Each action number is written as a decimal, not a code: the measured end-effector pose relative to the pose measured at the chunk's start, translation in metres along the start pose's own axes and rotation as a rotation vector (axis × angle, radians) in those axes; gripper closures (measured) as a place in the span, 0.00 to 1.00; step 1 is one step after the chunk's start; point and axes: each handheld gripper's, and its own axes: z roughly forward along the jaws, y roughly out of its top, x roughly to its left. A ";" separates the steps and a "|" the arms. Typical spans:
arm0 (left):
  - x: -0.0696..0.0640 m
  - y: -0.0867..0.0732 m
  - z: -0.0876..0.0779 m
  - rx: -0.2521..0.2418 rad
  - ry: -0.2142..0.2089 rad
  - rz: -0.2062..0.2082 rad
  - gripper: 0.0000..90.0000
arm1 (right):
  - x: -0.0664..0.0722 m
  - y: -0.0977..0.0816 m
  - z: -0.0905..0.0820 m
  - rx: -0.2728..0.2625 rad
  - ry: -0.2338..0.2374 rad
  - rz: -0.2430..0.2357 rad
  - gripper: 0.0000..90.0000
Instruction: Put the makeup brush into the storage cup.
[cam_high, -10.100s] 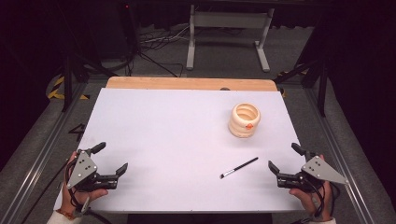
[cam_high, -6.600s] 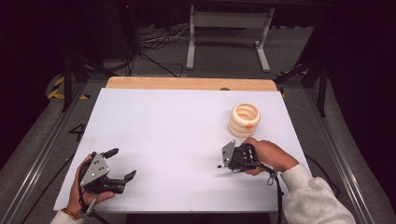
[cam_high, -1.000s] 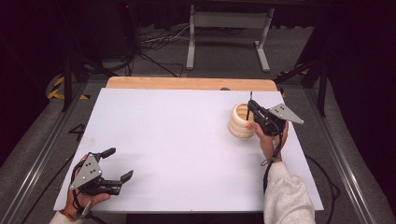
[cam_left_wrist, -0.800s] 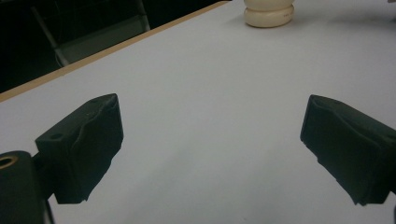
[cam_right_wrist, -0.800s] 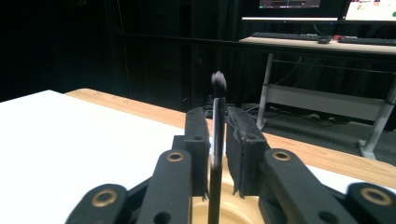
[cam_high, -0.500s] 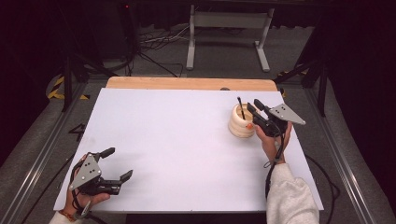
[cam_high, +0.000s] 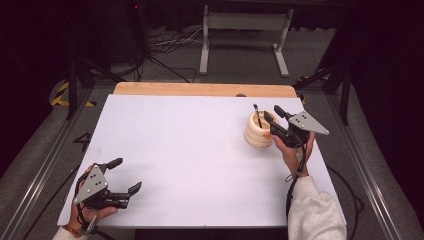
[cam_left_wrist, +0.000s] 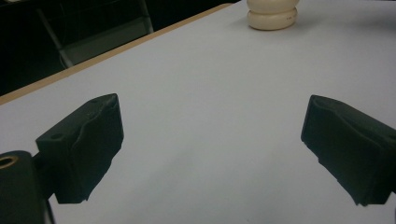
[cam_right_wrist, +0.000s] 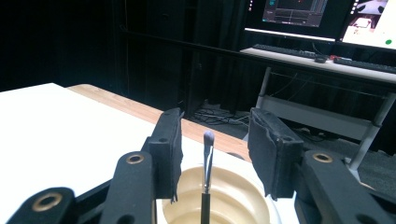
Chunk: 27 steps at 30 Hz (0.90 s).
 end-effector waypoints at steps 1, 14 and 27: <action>0.000 0.000 0.000 0.002 0.000 0.001 0.07 | 0.000 0.000 0.000 0.001 -0.001 -0.004 0.60; 0.000 0.000 0.001 0.004 -0.005 -0.010 0.07 | 0.005 0.007 -0.006 0.003 0.018 -0.022 0.48; -0.001 0.000 0.001 0.006 -0.004 -0.006 0.07 | 0.008 0.009 -0.010 0.015 -0.023 -0.026 0.22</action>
